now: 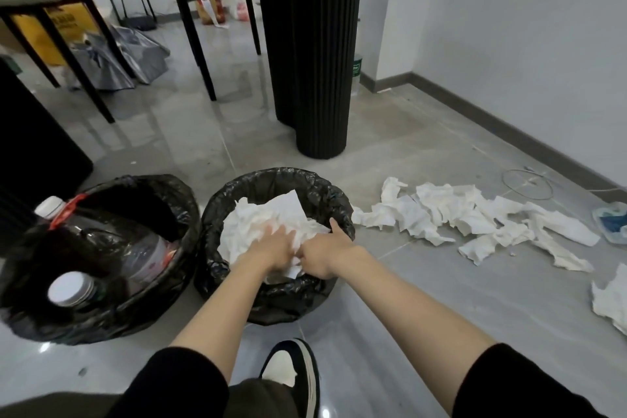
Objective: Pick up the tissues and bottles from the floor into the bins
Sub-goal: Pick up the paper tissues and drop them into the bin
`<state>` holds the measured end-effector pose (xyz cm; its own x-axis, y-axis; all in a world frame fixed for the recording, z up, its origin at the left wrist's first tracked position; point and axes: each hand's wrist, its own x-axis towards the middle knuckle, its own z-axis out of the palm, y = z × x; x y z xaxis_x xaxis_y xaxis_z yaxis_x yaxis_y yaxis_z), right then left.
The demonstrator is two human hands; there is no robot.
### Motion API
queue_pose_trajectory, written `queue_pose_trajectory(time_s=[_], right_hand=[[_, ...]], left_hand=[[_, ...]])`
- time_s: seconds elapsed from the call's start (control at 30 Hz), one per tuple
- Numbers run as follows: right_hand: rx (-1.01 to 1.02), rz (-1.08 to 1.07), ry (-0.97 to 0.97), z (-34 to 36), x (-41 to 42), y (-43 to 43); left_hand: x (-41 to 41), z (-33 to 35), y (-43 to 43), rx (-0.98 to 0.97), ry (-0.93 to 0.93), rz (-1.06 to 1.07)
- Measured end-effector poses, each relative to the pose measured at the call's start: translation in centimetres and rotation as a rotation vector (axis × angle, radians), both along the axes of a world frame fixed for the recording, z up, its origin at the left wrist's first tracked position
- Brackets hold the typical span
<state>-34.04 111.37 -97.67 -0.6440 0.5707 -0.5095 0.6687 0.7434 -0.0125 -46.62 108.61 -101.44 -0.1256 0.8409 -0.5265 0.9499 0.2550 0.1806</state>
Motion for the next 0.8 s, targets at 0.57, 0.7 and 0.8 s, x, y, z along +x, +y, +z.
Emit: queue_pose_trajectory(time_s=[0.57,0.7,0.8], right_hand=[[0.158,-0.071,0.359,-0.7,2.0,0.3],[0.285,-0.123,0.523,-0.7,3.3,-0.4],[0.325,-0.283,0.613,-0.5,4.3,-0.7]], left_hand=[[0.5,-0.7,0.0,0.000,0.158,-0.016],[0.6,0.9,-0.3,0.084,0.237,-0.012],[1.2,2.6,-0.3,0.150,0.279,-0.010]])
